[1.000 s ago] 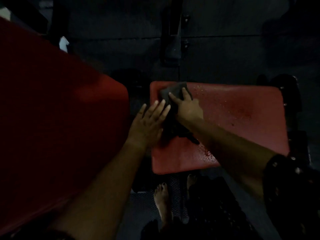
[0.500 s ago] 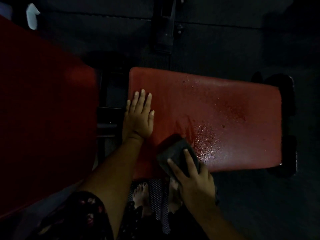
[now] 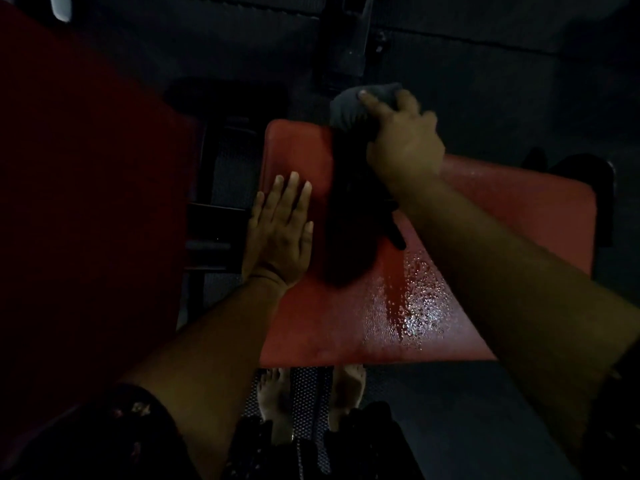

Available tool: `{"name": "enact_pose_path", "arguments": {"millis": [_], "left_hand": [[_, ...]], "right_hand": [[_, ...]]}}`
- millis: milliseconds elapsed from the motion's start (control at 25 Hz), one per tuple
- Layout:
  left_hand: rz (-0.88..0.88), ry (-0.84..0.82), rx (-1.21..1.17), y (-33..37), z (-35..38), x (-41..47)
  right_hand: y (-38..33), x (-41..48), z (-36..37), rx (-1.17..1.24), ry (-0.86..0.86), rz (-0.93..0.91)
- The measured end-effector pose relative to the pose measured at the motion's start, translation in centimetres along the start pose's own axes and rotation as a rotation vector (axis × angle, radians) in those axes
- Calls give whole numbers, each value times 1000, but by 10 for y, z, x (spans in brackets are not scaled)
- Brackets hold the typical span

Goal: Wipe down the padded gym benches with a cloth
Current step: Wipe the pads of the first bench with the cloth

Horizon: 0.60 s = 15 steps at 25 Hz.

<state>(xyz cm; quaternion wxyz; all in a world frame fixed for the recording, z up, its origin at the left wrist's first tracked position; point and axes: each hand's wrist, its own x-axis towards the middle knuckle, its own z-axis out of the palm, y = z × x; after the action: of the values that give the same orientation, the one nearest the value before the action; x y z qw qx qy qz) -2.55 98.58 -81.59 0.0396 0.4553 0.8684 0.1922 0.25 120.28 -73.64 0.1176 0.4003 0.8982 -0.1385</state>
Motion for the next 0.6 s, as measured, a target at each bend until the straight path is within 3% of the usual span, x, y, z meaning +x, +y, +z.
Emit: {"name": "enact_pose_path", "arguments": {"millis": [120, 320, 440, 600], "left_hand": [[-9, 15, 10, 2, -1, -1], [-7, 14, 40, 0, 0, 1], [-58, -3, -12, 4, -2, 4], [-133, 7, -3, 15, -22, 16]], "right_hand": [[3, -22, 5, 117, -9, 133], [-5, -134, 38, 97, -29, 7], [0, -229, 69, 133, -39, 41], [14, -330, 94, 170, -256, 146]]}}
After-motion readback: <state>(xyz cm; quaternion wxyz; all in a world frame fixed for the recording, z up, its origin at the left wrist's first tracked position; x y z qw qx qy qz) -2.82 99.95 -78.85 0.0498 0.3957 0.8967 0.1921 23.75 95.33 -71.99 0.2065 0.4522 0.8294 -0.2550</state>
